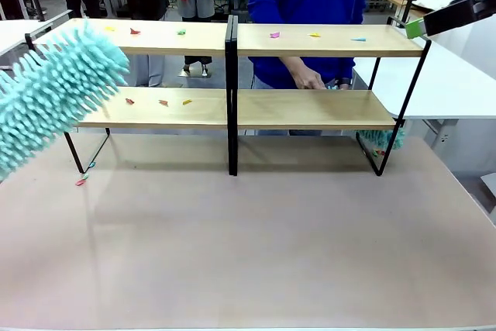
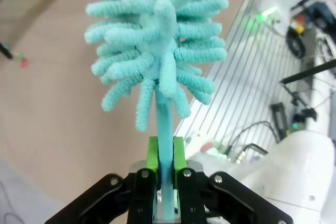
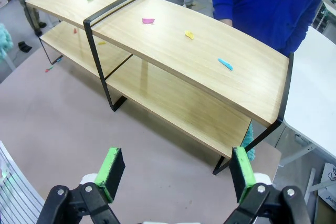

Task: Clean the shelves.
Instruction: Clean a randomly selected level of the Shelf with the Duster.

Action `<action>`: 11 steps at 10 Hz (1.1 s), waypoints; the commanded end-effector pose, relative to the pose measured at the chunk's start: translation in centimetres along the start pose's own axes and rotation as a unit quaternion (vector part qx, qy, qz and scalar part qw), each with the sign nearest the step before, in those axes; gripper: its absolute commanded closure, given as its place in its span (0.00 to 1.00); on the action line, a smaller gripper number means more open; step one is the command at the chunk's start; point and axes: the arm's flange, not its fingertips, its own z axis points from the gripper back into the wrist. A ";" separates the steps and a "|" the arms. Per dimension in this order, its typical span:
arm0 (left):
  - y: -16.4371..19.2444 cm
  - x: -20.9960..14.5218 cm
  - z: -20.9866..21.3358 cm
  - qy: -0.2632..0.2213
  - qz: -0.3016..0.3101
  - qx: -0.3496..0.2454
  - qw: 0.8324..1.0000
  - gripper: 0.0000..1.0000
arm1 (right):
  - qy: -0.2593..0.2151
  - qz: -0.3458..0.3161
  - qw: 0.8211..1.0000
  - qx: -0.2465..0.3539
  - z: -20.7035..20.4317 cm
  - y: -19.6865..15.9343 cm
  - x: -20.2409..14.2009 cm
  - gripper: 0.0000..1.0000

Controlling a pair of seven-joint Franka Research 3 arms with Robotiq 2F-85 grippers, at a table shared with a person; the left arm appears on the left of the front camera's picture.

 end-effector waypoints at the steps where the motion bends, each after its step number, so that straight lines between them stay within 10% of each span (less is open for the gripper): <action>1: -0.2 0.6 -3.8 0.106 0.026 -0.008 0.994 0.88 | -0.001 -0.004 1.000 0.003 0.0 0.0 0.0 0.00; 3: 0.0 1.1 -8.3 0.197 0.099 0.025 0.975 0.88 | -0.001 -0.004 1.000 0.003 0.0 0.0 0.0 0.00; 6: 0.7 3.1 -14.2 0.197 0.184 0.094 0.958 0.88 | -0.001 -0.004 1.000 0.003 0.0 0.0 0.0 0.00; 7: 1.1 4.8 -14.5 0.142 0.162 0.017 0.976 0.88 | -0.001 -0.004 1.000 0.003 0.0 0.0 0.0 0.00; 8: 3.4 6.0 -8.0 0.211 0.155 0.077 0.962 0.88 | -0.001 -0.004 1.000 0.003 0.0 0.0 0.0 0.00; 11: 3.6 7.3 -9.8 0.203 0.163 0.064 0.963 0.88 | -0.001 -0.004 1.000 0.003 0.0 0.0 0.0 0.00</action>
